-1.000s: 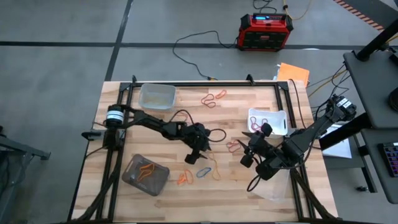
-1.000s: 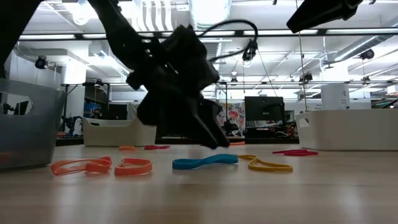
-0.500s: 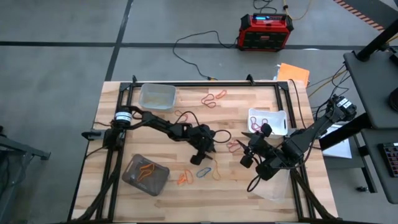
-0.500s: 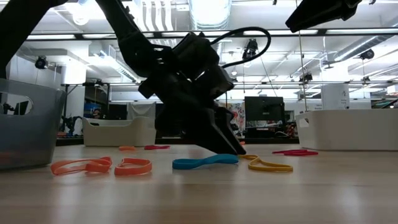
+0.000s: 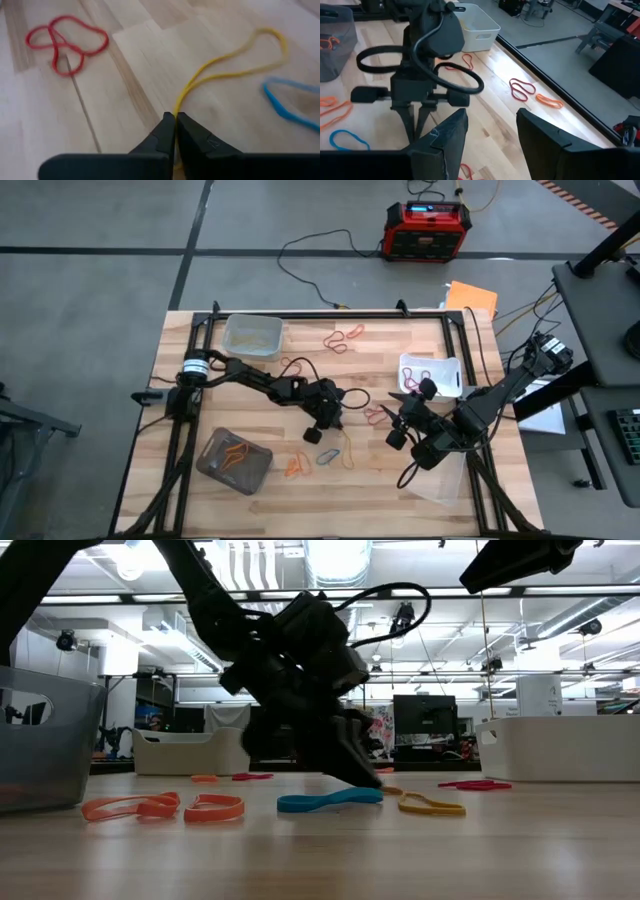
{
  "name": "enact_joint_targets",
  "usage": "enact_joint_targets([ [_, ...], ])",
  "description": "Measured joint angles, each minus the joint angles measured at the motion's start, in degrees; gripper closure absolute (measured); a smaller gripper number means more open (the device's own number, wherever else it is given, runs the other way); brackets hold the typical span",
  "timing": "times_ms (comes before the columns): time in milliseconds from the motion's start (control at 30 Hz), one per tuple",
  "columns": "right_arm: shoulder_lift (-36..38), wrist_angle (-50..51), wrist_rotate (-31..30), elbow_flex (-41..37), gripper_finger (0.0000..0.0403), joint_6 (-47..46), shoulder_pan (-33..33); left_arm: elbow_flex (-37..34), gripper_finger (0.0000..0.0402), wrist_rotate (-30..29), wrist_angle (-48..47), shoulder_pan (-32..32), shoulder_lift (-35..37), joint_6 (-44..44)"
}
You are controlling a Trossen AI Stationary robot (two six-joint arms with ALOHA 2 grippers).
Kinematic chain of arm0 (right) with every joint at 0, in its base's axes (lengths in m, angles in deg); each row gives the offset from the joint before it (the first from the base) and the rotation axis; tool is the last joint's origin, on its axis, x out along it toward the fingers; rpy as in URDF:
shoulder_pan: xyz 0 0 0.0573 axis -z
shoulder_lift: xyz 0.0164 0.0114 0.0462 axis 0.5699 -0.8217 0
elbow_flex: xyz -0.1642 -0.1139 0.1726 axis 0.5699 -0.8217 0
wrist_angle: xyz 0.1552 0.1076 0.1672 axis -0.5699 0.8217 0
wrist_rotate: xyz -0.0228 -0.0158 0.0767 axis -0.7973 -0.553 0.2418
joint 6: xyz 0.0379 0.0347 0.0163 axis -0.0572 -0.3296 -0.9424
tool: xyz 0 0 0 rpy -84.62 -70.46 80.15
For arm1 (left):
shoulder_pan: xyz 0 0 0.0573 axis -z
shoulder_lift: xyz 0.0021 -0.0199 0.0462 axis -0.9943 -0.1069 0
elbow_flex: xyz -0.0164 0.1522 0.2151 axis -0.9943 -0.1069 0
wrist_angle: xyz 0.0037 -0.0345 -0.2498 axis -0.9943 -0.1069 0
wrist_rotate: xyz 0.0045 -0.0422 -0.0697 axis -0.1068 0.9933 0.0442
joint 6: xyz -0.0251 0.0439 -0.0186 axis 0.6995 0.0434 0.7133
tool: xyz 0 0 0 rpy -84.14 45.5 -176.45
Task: Sort rubber bands into baskets
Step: Put the yellow rubber band into the gray bin
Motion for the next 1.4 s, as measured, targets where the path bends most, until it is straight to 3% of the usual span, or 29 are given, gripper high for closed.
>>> enact_joint_targets([
  [433,0.0,-3.45,-0.05,-3.09,0.0236,-0.08,1.45,-0.22,0.0401,-3.76,-8.12,-2.52,12.76,-7.0],
  [700,-0.02,-9.32,-0.02,-7.4,0.0236,-0.09,3.95,-0.18,0.0401,-9.66,-10.77,-4.45,16.27,-10.66],
  [867,-0.01,-12.54,0.07,-9.28,0.0236,-0.07,5.34,0.99,0.0401,-10.1,-15.02,-6.83,18.49,-11.39],
  [1400,-0.02,-15.35,0.43,-10.66,0.0244,0.78,6.41,12.59,0.0401,-9.96,-38.31,-11.66,26.21,-9.66],
])
